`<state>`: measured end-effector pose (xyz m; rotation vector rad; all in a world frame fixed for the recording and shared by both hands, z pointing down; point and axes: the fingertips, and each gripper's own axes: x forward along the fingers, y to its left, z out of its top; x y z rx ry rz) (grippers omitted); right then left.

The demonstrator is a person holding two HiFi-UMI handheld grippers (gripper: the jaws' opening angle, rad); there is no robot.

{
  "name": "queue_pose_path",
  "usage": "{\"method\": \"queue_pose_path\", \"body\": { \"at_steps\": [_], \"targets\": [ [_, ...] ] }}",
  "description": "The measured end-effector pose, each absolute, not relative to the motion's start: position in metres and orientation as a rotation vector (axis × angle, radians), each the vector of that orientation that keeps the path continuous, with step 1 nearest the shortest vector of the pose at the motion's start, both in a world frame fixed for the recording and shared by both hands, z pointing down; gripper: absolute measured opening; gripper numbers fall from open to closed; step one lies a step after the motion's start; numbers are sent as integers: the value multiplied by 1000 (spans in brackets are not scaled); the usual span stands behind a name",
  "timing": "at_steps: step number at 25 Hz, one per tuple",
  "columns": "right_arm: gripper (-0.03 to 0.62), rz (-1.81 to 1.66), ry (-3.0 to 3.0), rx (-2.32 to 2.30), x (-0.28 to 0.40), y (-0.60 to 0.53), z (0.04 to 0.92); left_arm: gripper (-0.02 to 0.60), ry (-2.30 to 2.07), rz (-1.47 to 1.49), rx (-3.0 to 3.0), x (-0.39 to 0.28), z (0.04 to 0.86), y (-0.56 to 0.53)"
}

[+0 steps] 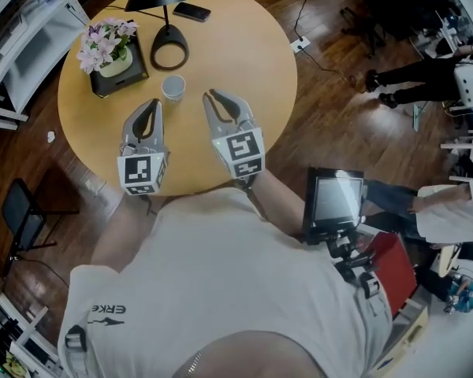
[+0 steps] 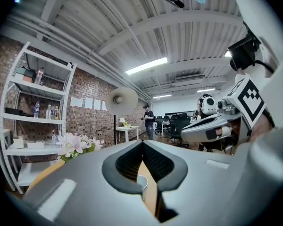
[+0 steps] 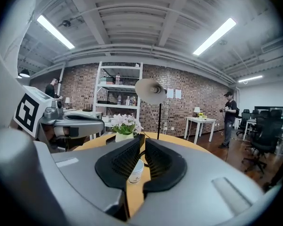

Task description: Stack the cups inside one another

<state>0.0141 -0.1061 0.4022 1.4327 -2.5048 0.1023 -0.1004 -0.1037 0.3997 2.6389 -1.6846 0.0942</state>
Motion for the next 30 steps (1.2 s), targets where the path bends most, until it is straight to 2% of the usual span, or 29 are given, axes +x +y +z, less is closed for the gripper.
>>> {"method": "queue_pose_path", "body": {
  "at_steps": [5,17,30],
  "targets": [
    [16,117,-2454,1490,20,-96,405,2,-1617,89,2661,-99,404,-100],
    [14,127,-2449,1493,38,-72,414,2,-1598,135,2651,-86,420,-80],
    [14,174,-2525,1395,110,23,428,2,-1777,229,2500,-39,430,34]
  ]
}}
